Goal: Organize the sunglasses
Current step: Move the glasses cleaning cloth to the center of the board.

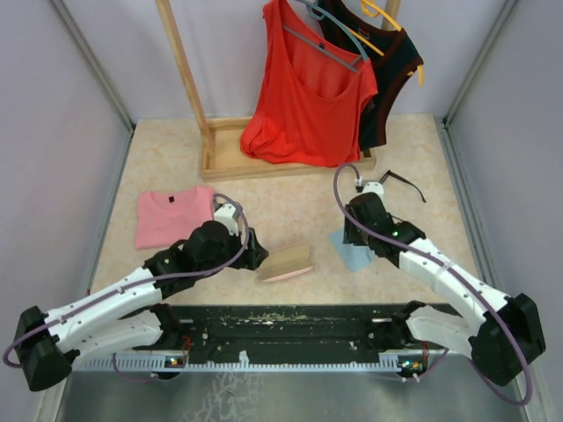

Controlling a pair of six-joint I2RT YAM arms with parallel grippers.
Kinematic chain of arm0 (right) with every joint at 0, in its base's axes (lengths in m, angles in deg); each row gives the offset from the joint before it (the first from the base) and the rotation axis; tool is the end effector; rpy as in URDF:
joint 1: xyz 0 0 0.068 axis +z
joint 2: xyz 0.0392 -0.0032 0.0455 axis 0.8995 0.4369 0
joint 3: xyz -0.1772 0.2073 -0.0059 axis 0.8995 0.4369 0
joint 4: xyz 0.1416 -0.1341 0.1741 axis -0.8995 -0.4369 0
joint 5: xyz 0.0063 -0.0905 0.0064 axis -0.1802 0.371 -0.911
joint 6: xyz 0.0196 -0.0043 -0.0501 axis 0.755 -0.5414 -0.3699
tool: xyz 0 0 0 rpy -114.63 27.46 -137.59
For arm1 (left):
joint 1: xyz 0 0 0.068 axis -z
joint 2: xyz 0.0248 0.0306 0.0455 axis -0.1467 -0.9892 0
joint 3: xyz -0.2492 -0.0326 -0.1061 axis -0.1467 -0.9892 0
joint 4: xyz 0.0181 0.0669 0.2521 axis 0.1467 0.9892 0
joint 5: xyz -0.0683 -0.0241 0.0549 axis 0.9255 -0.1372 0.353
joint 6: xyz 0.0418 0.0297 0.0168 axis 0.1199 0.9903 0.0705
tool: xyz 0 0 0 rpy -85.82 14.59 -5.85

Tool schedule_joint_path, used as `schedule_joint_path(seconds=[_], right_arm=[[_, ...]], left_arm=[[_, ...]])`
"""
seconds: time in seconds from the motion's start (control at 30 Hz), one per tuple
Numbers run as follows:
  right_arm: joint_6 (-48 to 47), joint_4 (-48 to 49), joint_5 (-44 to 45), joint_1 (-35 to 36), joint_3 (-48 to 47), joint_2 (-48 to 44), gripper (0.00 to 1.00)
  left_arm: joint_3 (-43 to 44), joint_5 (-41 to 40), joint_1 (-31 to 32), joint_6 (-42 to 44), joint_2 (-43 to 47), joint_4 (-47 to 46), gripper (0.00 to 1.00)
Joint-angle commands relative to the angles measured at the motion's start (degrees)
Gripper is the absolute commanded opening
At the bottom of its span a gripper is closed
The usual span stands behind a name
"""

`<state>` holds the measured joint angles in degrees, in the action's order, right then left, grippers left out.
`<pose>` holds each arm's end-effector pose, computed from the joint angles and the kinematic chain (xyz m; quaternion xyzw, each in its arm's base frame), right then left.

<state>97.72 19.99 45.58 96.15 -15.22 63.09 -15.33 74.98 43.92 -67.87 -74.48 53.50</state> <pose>0.1867 0.1029 0.2425 0.0062 0.9344 0.0164 0.3559 0.1256 -0.1519 0.2520 0.1064 0.8681 -0.2621 0.4078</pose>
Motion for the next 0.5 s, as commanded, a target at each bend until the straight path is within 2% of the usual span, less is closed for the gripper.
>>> schedule_joint_path(seconds=[0.0, 0.2, 0.33, 0.47], right_arm=[[-1.2, 19.2, -17.8, 4.1, 6.1, -2.4, 0.46], [-3.5, 28.4, -16.3, 10.5, 6.3, 6.3, 0.51], [-4.5, 34.0, -17.8, 10.9, 6.2, 11.5, 0.51], [-4.3, 35.0, -16.9, 10.9, 5.0, 15.9, 0.51]], left_arm=[[-2.7, 3.7, -0.2, -0.3, -0.5, -4.2, 0.78], [-5.4, 3.7, -0.1, -2.6, -3.0, -5.4, 0.71], [-7.8, 4.2, -0.1, -2.8, -3.8, -7.7, 0.68], [-9.1, 4.2, -0.1, -3.3, -4.8, -9.0, 0.66]])
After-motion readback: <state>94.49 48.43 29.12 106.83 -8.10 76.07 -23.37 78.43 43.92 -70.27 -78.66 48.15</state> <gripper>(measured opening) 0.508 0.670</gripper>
